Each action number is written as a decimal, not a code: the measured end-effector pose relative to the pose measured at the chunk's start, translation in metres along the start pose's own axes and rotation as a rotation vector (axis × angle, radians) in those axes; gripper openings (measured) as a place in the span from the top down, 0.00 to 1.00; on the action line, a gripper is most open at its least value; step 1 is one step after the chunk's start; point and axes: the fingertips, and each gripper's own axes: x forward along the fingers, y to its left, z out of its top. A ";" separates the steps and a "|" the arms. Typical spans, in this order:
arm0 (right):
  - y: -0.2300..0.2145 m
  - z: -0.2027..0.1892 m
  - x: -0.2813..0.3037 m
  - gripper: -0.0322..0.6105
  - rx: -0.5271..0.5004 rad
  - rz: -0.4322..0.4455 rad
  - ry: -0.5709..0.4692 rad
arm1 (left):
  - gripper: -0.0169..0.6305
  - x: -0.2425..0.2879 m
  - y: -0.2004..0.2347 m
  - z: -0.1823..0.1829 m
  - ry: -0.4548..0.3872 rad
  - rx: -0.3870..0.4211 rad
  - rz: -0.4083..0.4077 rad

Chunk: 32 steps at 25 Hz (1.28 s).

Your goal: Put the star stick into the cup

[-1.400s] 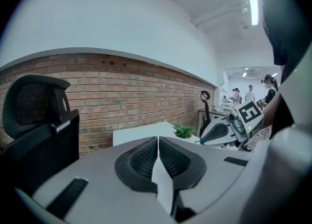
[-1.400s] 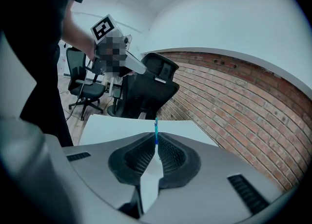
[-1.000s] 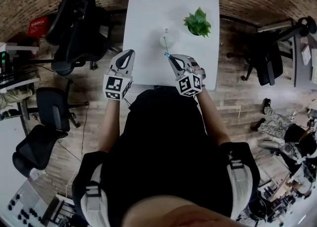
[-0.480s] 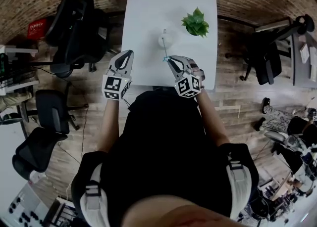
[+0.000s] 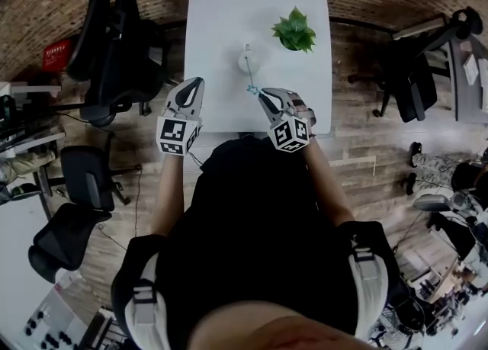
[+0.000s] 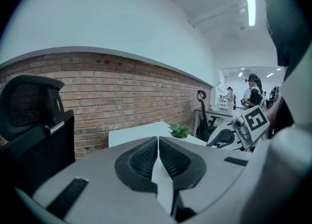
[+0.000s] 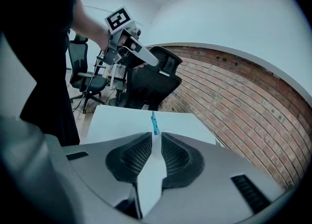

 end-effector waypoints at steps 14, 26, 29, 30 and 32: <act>-0.032 -0.026 -0.024 0.95 0.082 -0.053 0.034 | 0.94 0.022 -0.017 0.007 -0.006 0.008 -0.042; -0.062 -0.032 -0.038 0.95 0.160 -0.129 0.022 | 0.94 0.038 -0.038 0.013 -0.023 0.019 -0.103; -0.067 -0.029 -0.038 0.95 0.180 -0.138 0.014 | 0.94 0.037 -0.034 0.015 -0.031 0.021 -0.098; -0.068 -0.028 -0.037 0.95 0.180 -0.139 0.013 | 0.94 0.036 -0.032 0.014 -0.030 0.019 -0.094; -0.070 -0.027 -0.036 0.95 0.174 -0.140 0.012 | 0.94 0.035 -0.030 0.013 -0.026 0.015 -0.088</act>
